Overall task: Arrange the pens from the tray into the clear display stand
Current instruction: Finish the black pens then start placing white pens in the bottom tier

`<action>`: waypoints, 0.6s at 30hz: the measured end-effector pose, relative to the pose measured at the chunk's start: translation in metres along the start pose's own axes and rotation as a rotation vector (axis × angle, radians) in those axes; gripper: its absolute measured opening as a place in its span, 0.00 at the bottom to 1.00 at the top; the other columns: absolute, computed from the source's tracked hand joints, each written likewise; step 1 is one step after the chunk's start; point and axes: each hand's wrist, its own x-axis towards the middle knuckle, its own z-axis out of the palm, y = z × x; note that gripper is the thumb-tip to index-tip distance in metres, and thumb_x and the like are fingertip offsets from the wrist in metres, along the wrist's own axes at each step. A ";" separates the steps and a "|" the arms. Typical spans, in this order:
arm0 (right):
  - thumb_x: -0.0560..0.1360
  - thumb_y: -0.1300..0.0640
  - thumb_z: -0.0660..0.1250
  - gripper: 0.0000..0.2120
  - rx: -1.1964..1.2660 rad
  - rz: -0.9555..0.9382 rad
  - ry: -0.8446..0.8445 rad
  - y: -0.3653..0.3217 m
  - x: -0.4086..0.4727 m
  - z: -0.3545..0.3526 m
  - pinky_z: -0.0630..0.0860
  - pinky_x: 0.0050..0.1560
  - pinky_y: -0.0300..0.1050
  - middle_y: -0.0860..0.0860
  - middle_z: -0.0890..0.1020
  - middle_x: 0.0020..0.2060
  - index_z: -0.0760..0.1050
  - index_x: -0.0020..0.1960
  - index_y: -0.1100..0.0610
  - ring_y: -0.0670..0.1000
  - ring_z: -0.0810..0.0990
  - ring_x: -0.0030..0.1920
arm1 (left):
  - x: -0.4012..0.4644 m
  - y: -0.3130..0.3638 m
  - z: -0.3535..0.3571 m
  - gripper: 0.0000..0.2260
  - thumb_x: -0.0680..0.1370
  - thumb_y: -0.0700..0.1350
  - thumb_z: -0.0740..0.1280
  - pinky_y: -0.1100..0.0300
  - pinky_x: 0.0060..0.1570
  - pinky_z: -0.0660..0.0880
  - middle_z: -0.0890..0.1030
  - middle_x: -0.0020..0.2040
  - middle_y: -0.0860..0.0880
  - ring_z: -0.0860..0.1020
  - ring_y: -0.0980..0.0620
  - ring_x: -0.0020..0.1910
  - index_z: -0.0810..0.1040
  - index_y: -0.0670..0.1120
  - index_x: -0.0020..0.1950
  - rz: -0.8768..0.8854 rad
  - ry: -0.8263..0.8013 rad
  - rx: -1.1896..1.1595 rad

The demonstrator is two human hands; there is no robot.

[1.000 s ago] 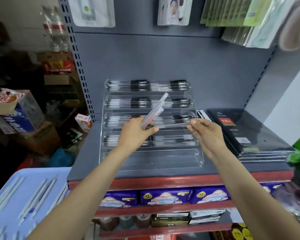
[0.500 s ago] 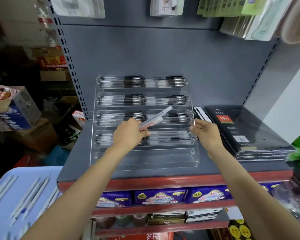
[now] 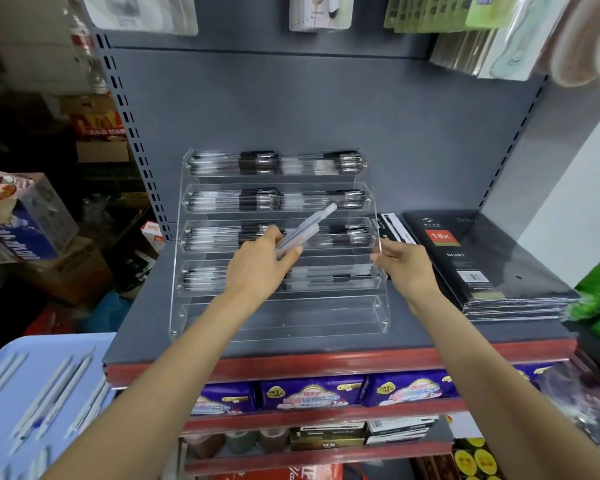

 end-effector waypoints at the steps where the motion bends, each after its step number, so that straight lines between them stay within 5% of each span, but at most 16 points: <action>1: 0.74 0.61 0.69 0.10 -0.002 -0.001 0.001 0.000 0.000 0.000 0.72 0.65 0.51 0.52 0.83 0.51 0.81 0.54 0.55 0.49 0.80 0.54 | -0.001 0.001 -0.001 0.12 0.79 0.55 0.60 0.57 0.31 0.68 0.76 0.36 0.49 0.74 0.47 0.34 0.66 0.48 0.52 0.024 -0.040 -0.094; 8: 0.74 0.63 0.68 0.15 0.015 0.013 -0.006 -0.002 0.001 0.001 0.71 0.66 0.50 0.54 0.82 0.55 0.78 0.61 0.60 0.51 0.80 0.56 | -0.001 0.008 -0.005 0.04 0.82 0.41 0.56 0.68 0.26 0.66 0.75 0.40 0.51 0.68 0.56 0.30 0.68 0.48 0.54 0.000 -0.316 -0.631; 13: 0.75 0.63 0.67 0.15 -0.024 -0.001 -0.008 -0.004 -0.003 0.001 0.72 0.63 0.45 0.54 0.82 0.55 0.77 0.61 0.60 0.51 0.79 0.56 | -0.007 0.007 -0.008 0.09 0.80 0.37 0.60 0.74 0.34 0.71 0.78 0.42 0.50 0.78 0.60 0.37 0.73 0.43 0.60 0.053 -0.341 -0.698; 18: 0.76 0.60 0.65 0.15 -0.189 -0.251 0.216 -0.021 -0.015 0.000 0.70 0.48 0.34 0.53 0.79 0.47 0.76 0.62 0.56 0.47 0.77 0.42 | -0.007 -0.001 -0.006 0.06 0.79 0.40 0.63 0.66 0.26 0.72 0.83 0.47 0.47 0.75 0.57 0.28 0.78 0.45 0.52 0.062 -0.327 -0.596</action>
